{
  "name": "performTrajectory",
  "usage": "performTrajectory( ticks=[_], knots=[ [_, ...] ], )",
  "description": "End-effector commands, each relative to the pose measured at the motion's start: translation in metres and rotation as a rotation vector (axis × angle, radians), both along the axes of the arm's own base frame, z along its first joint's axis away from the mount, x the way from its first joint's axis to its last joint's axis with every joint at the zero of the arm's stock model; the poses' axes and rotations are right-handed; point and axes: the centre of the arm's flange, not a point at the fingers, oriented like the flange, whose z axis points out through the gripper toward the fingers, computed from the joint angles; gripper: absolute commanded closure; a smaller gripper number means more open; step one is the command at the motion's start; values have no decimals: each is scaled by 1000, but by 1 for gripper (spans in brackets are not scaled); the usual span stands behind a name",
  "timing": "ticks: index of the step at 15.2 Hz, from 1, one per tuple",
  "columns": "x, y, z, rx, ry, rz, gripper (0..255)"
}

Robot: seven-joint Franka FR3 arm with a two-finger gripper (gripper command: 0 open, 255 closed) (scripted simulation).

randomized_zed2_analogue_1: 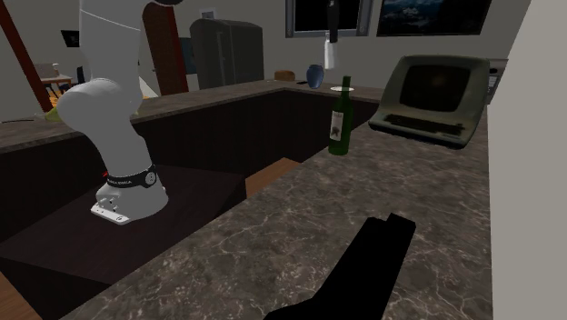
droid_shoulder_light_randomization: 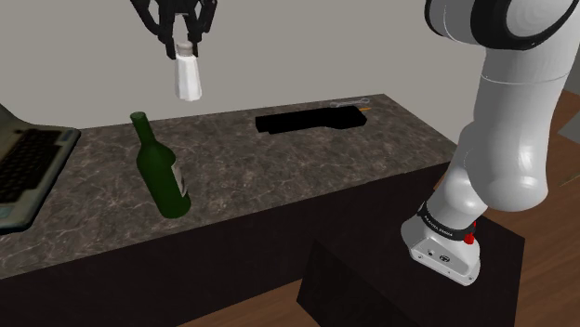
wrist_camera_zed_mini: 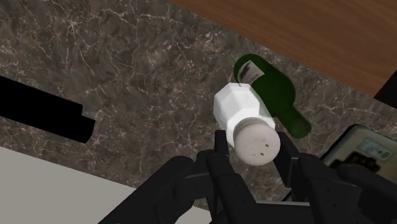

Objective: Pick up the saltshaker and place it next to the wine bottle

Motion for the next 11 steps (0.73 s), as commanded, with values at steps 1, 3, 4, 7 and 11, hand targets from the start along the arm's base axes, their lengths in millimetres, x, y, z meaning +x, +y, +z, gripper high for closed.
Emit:
performTrajectory(
  ticks=[1,3,4,7,11],
  knots=[
    [0,1,-10,0,-1,0,255],
    [0,1,-21,0,-1,0,255],
    [0,1,-26,0,-1,0,255],
    [0,1,-42,0,-1,0,255],
    [0,1,-63,0,-1,0,255]
  ],
)
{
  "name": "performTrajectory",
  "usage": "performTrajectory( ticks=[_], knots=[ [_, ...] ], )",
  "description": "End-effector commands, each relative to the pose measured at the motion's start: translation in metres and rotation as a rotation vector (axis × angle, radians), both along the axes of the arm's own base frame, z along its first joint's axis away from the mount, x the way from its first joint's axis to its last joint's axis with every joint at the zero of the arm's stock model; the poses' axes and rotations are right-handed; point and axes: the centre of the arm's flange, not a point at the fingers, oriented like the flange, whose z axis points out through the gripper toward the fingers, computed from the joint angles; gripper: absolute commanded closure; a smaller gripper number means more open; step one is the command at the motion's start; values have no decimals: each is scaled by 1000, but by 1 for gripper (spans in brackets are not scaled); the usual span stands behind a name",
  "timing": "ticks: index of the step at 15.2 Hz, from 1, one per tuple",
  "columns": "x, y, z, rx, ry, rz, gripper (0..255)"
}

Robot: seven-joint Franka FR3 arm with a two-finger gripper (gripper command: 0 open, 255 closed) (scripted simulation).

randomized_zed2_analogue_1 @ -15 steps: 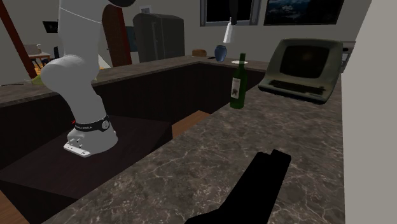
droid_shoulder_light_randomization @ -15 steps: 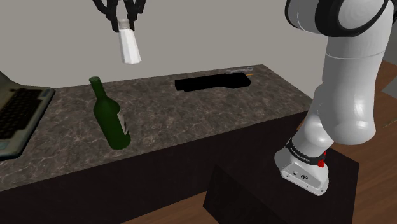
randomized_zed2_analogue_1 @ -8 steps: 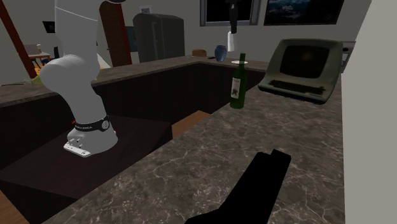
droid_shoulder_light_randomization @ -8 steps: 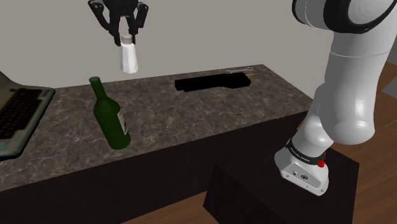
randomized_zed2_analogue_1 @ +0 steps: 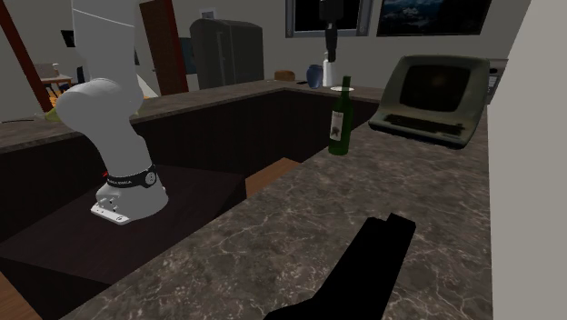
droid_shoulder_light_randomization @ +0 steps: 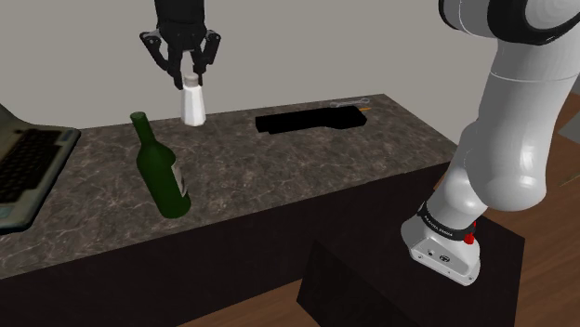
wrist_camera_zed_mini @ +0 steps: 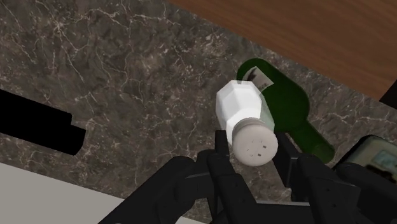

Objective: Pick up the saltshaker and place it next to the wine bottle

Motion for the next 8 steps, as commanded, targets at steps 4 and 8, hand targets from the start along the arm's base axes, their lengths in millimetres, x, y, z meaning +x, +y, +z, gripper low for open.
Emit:
performTrajectory(
  ticks=[4,8],
  knots=[
    [0,0,-26,0,-1,0,255],
    [0,0,-47,0,-1,0,255]
  ],
)
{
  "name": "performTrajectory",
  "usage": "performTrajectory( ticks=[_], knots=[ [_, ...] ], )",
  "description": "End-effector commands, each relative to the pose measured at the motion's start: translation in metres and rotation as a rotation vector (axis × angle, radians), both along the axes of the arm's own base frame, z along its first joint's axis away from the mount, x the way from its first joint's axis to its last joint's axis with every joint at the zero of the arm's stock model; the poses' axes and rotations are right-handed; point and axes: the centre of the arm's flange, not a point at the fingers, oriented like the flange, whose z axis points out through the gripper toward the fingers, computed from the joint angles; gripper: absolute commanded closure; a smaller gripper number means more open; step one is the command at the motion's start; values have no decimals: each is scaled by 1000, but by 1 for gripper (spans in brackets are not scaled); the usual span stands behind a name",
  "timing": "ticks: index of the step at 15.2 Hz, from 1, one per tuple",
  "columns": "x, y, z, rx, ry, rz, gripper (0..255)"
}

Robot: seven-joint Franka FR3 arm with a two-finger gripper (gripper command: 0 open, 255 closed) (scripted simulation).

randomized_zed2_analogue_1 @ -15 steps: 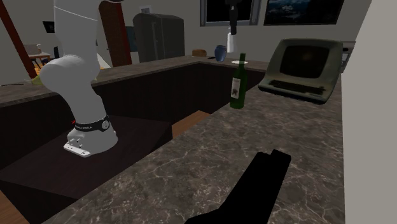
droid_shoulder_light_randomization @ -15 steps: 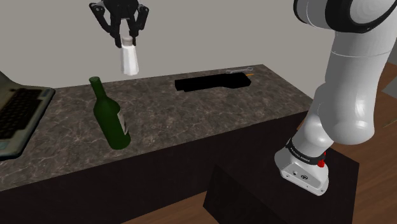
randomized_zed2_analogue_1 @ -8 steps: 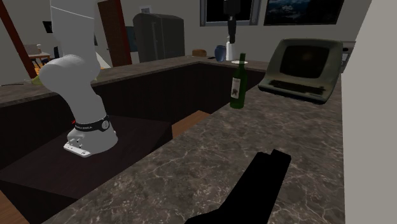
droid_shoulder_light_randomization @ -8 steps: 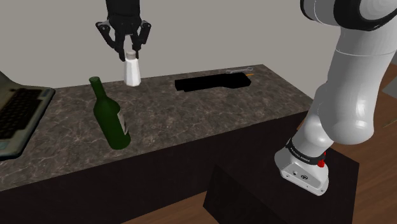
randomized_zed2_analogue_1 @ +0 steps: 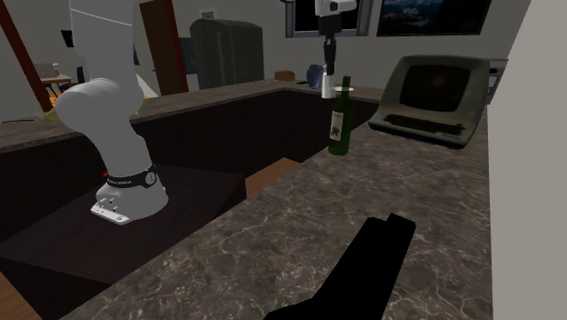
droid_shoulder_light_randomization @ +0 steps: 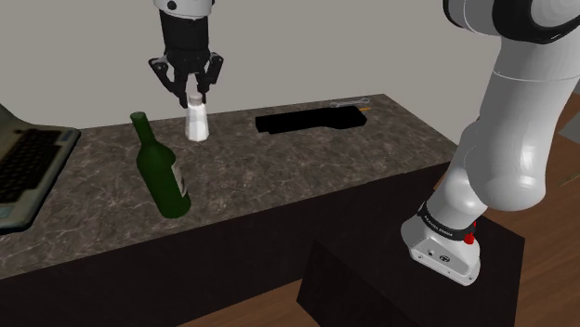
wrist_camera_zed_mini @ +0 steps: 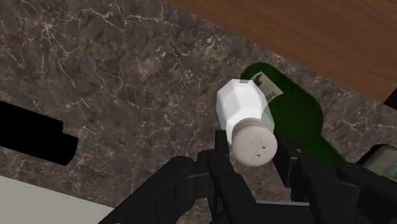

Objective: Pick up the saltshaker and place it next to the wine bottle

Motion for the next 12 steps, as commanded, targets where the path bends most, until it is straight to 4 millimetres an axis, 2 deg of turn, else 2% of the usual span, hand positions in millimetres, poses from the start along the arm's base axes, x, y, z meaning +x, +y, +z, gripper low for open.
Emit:
performTrajectory(
  ticks=[1,12],
  knots=[
    [1,0,-11,0,-1,0,255],
    [1,0,-69,0,-1,0,255]
  ],
)
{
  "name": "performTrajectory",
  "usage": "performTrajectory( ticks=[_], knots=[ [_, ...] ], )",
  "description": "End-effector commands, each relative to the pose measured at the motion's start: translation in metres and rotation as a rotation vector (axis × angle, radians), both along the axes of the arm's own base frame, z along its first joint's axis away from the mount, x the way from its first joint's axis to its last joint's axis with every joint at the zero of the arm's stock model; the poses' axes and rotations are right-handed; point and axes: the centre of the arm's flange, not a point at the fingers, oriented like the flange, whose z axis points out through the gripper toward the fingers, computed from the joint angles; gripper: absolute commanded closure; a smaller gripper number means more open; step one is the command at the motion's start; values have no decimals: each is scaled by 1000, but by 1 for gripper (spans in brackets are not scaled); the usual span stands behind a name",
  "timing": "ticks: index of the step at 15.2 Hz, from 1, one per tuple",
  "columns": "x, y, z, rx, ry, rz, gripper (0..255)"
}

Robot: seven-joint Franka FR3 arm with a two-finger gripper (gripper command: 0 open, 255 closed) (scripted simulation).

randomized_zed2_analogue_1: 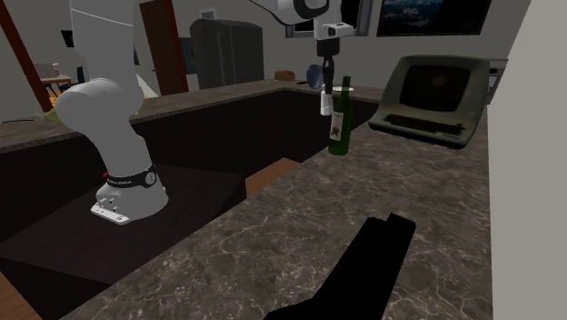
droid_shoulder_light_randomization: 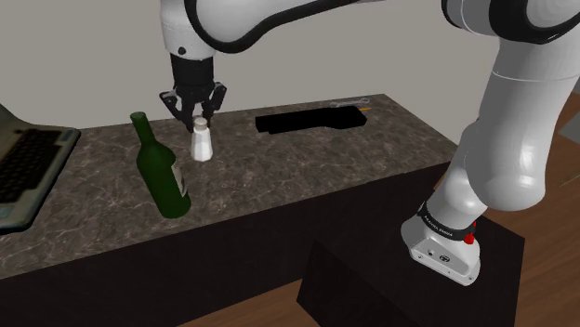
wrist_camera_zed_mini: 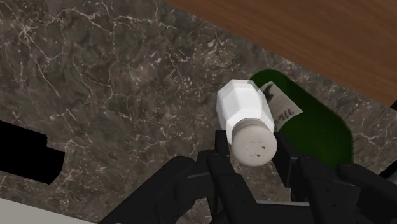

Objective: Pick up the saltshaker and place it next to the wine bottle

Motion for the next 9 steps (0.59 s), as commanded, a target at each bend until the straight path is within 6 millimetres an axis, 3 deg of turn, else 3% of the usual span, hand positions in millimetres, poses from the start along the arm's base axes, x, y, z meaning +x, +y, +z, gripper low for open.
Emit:
performTrajectory(
  ticks=[1,9],
  knots=[
    [1,0,-11,0,-1,0,255],
    [1,0,-53,0,-1,0,255]
  ],
)
